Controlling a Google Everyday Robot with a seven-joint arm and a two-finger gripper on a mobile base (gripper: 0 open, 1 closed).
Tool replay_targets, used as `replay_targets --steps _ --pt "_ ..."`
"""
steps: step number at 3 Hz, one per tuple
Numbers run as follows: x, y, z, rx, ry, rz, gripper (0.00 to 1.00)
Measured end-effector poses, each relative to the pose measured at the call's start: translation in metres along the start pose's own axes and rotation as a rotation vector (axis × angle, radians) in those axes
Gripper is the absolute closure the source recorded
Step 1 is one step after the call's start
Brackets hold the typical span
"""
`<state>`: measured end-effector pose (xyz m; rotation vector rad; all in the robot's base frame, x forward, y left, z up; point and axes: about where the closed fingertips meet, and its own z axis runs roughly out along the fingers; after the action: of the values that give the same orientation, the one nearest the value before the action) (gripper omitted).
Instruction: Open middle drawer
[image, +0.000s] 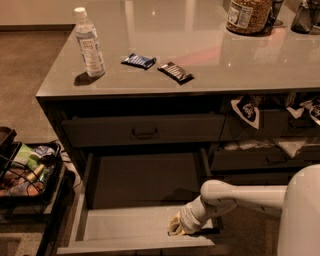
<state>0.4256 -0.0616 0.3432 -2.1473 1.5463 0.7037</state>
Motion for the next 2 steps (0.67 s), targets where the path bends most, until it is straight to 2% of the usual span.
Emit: replay_targets --steps 2 --pt "-0.0048 0.0091 0.0024 -0.036 -0.011 0.016 1.0"
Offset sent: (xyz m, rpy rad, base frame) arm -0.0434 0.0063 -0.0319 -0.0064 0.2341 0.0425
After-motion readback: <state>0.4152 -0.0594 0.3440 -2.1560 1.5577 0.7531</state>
